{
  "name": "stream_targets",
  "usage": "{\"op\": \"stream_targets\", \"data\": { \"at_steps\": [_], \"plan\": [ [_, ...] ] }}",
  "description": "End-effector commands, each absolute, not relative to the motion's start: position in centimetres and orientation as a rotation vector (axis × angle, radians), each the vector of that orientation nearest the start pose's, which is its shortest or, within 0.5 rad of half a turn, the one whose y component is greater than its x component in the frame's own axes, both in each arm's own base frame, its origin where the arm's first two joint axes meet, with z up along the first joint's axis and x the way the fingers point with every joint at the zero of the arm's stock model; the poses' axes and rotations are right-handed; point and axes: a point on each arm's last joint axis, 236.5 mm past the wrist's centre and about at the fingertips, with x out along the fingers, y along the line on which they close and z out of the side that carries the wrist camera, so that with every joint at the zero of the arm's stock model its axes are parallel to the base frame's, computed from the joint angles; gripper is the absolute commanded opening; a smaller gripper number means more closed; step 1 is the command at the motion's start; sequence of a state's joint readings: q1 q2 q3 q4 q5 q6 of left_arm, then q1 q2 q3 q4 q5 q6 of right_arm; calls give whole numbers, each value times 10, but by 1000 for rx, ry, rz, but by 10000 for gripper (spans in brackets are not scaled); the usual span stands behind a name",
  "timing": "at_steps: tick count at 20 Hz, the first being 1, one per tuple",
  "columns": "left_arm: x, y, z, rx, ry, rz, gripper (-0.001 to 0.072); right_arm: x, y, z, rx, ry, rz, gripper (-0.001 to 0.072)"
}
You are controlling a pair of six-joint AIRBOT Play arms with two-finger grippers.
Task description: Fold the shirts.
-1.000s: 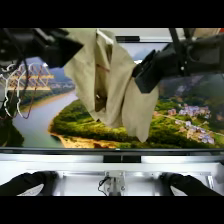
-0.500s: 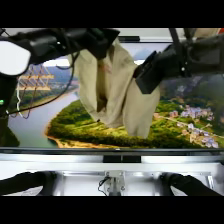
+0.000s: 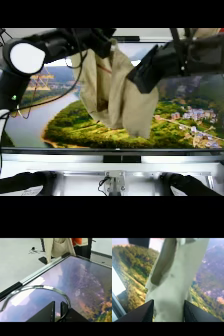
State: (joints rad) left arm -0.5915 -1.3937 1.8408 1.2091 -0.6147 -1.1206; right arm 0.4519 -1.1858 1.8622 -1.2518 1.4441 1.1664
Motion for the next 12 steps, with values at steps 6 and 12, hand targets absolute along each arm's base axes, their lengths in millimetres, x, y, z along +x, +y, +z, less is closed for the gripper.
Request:
{"op": "stream_targets", "data": {
  "at_steps": [6, 12],
  "plan": [
    [448, -285, 401, -31, 37, -664, 47, 328, 249, 308, -315, 582, 874, 490],
    [426, -280, 423, -130, 39, -682, 48, 368, 267, 317, -310, 446, 857, 58]
  ]
}}
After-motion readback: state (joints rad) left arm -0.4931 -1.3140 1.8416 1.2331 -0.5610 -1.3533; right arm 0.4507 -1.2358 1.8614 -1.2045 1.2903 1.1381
